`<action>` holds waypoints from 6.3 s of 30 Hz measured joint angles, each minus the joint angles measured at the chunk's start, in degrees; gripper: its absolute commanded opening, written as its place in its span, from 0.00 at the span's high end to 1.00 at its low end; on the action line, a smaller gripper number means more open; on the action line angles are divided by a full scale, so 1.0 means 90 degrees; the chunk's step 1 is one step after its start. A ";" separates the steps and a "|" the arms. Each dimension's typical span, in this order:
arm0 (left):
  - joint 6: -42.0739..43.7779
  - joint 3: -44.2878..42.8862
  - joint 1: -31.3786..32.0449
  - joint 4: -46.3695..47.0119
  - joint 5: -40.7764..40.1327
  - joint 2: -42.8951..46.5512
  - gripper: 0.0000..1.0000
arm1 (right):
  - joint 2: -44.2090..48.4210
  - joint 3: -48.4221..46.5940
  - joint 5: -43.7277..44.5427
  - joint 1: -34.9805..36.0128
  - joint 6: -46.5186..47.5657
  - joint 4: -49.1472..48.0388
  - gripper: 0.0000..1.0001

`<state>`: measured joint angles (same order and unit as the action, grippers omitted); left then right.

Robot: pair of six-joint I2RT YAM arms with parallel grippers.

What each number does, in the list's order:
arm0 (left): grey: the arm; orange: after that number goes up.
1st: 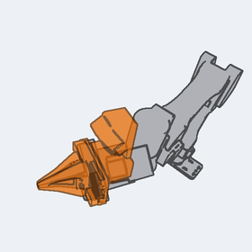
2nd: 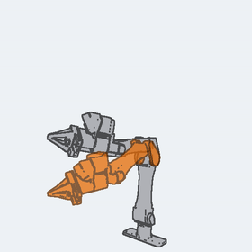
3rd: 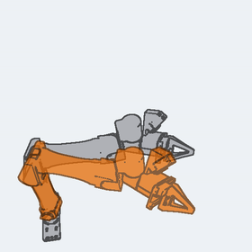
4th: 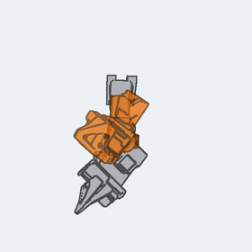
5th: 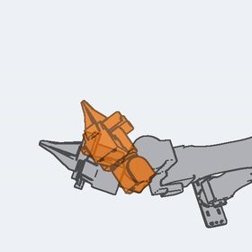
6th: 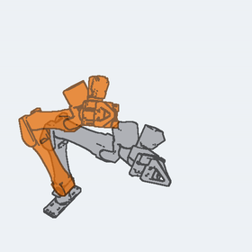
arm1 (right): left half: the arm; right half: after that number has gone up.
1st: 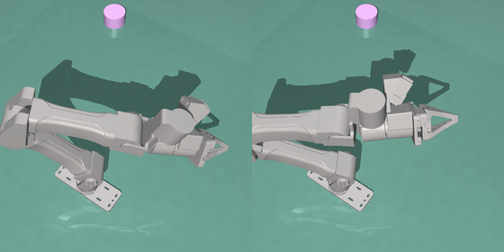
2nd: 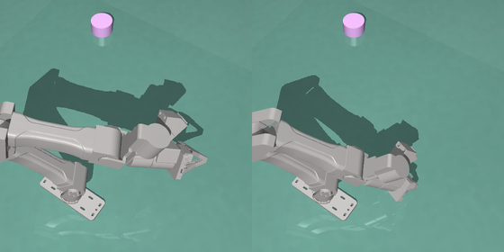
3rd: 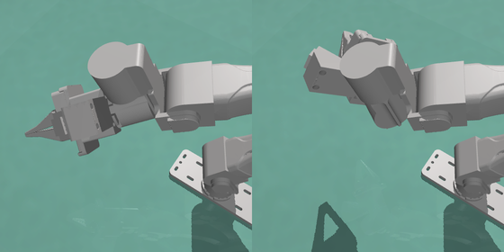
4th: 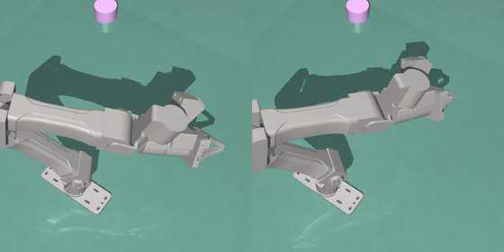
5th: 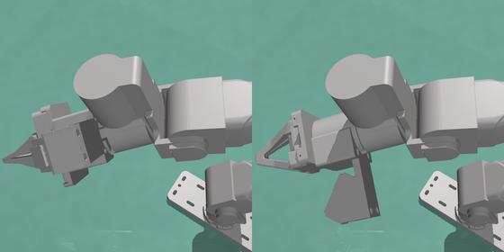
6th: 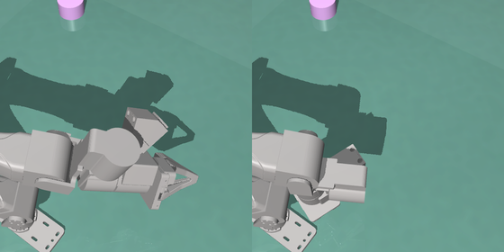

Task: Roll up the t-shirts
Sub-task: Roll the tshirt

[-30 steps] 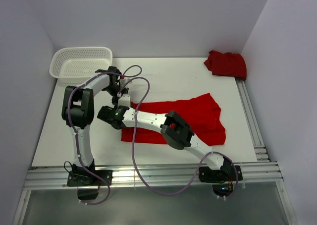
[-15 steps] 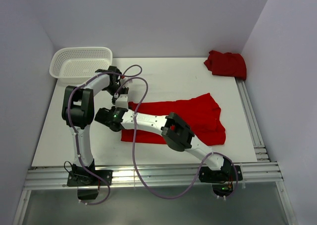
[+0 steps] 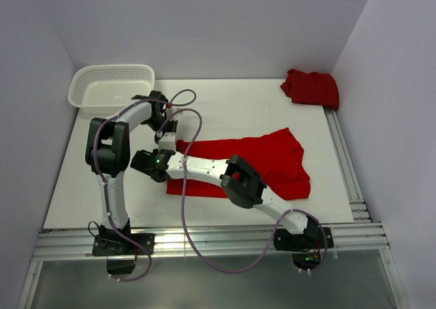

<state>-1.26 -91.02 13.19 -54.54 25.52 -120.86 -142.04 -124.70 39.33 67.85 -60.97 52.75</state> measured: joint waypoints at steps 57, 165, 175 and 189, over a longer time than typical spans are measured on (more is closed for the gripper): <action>0.1394 0.1297 -0.1144 0.0087 0.2006 0.0695 0.48 | 0.2443 0.8400 -0.4044 -0.1409 -0.3130 -1.1115 1.00; 0.0651 0.0952 -0.0461 0.0500 0.2429 -0.0294 0.88 | 0.3653 0.8019 -0.2608 -0.0401 -0.3048 -0.7448 0.78; -0.0075 0.0957 -0.0219 0.0622 0.1615 -0.0056 1.00 | 0.3951 0.7779 -0.2135 -0.0170 -0.2616 -0.6431 0.67; -0.0289 0.0787 -0.0007 0.0454 0.1056 -0.0012 1.00 | 0.4029 0.7516 -0.1552 0.0347 -0.2545 -0.5445 0.90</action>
<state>-3.86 -83.94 13.13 -50.46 35.03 -120.97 -105.78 -57.06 25.36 70.98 -83.88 3.75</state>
